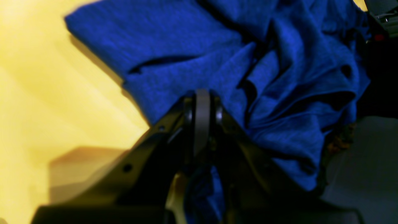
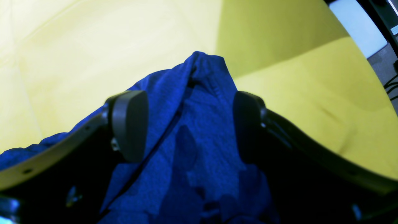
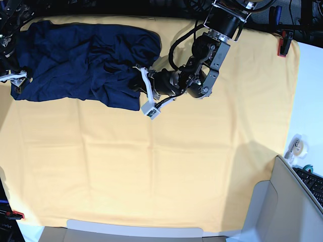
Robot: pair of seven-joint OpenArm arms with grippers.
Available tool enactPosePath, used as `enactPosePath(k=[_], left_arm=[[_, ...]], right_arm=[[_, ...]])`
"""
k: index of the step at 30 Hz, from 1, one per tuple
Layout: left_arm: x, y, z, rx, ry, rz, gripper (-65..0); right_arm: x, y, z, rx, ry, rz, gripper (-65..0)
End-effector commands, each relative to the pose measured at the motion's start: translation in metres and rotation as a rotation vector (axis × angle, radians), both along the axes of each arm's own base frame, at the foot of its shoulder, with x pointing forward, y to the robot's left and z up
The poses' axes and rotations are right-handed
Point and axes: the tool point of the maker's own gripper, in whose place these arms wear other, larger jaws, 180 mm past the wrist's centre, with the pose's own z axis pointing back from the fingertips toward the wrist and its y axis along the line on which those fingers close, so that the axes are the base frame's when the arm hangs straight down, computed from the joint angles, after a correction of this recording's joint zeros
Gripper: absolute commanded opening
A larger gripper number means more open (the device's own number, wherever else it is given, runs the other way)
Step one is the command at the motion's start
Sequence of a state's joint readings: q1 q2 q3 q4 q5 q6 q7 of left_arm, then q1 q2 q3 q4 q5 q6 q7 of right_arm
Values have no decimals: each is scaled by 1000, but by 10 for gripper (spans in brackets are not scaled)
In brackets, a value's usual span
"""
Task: Fold the T-shirt properly
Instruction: 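Grasp the shirt's folded edge with the left gripper and pull it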
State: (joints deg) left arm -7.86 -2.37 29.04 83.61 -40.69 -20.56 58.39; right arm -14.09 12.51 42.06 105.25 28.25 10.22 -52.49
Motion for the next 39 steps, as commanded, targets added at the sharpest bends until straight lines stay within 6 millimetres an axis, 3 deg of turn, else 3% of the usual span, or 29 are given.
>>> enactPosePath(k=[1,5,13,22,30,39], left_arm=[[7,-3,13,-33,-34,1,-650],[1,-6,12,-44,-19,-1,-650],[-6,-12,41,-63,-86,-39,-650],[-10,-10,22,-41,-34,-34,-650],[-34,-37,7,-53,-11,-105,-650],[-40,-61,20,-101,-8,-131,-650]], right_arm=[[8,-1,13,-31,-38,19,-232],[8,-1,13,-31,-38,19,-232],[8,-1,13,-31,-38,20,-232],[7,2,10,-19,-37,17,-232],[6,3,8,-13,-37,15,-232],[3,3,6,-13,-26,15,-232]])
